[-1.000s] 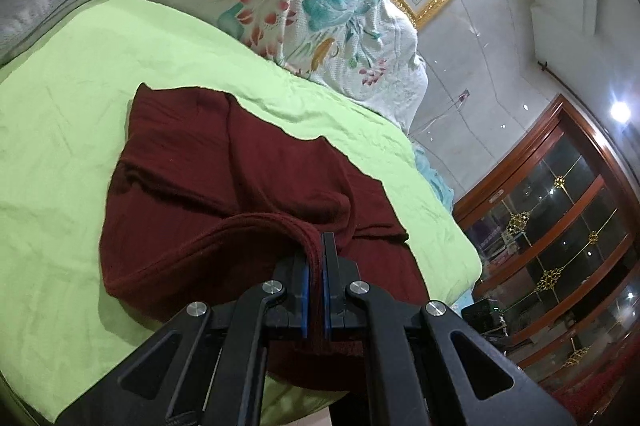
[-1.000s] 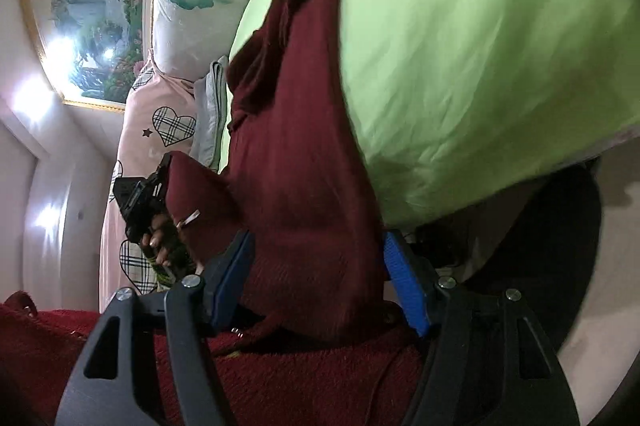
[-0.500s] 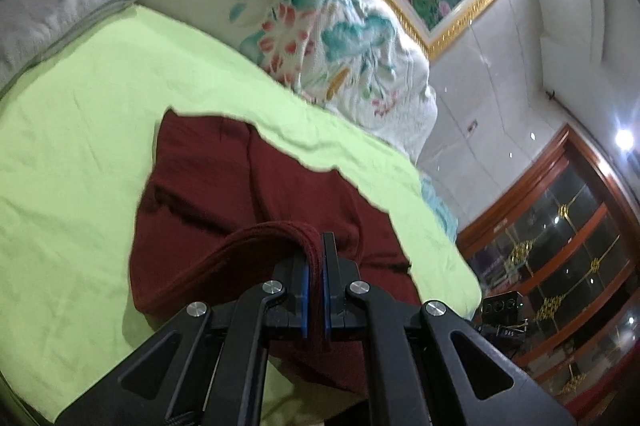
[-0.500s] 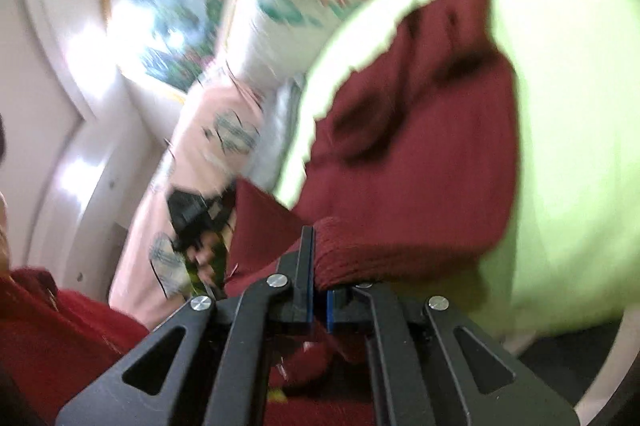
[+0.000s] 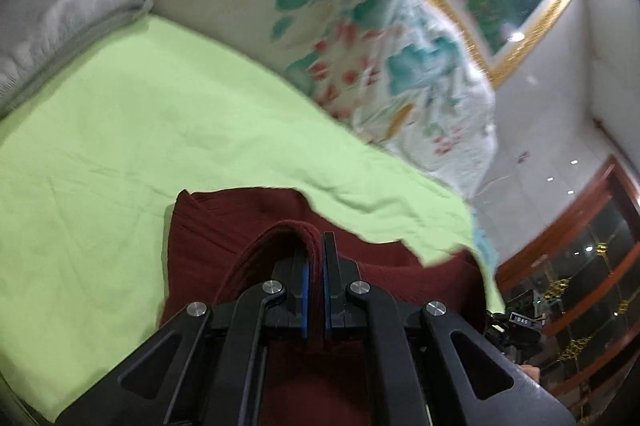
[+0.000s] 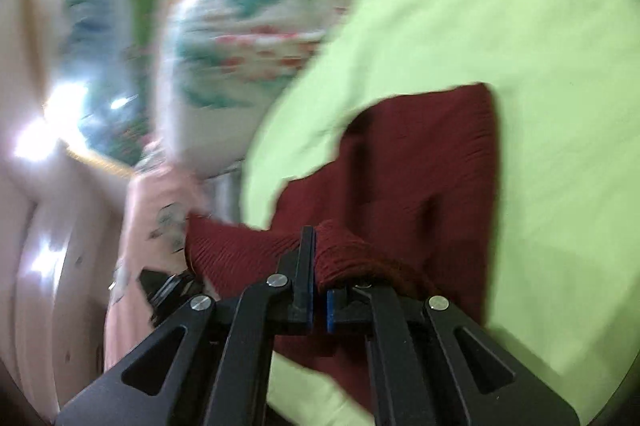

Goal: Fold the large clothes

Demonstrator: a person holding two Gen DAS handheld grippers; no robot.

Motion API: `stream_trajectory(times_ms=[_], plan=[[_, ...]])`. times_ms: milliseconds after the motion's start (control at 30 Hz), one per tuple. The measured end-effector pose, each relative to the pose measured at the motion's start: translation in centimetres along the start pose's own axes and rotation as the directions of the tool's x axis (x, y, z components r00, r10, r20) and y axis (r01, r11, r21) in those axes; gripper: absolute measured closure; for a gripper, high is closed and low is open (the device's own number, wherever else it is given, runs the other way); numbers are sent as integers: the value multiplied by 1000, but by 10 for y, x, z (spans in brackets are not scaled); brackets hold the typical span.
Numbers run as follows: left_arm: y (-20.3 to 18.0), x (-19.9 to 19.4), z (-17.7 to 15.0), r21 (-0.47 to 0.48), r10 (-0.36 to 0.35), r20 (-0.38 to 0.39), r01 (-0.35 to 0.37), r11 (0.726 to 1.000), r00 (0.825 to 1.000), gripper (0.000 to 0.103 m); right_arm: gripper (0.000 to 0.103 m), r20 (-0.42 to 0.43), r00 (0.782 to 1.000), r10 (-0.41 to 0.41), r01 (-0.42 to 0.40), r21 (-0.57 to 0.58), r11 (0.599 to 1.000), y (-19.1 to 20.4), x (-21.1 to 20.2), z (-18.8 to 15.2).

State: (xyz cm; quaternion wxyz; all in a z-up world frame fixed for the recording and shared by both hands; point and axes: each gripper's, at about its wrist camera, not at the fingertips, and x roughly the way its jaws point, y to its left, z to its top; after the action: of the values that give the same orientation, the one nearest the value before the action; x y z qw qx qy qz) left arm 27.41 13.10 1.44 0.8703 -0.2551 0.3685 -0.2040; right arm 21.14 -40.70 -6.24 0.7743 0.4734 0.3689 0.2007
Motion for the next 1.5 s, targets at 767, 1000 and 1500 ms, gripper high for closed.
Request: stream_trajectory(times_ms=[767,1000,1500], plan=[[-9,31,-74,47,47,-194,-39,998,980,70,64,9,984,-176,173,-243,954,48,27,-36],[47,18,-81,-100,38,-170,-55,993,985,80,68,151,958,-244,259,-90,962,-9,2,-14],[26,-58,-143,-182,18,-100,-36,983,995,50,63,168,969,-181,212,-191,958,46,-8,-74]])
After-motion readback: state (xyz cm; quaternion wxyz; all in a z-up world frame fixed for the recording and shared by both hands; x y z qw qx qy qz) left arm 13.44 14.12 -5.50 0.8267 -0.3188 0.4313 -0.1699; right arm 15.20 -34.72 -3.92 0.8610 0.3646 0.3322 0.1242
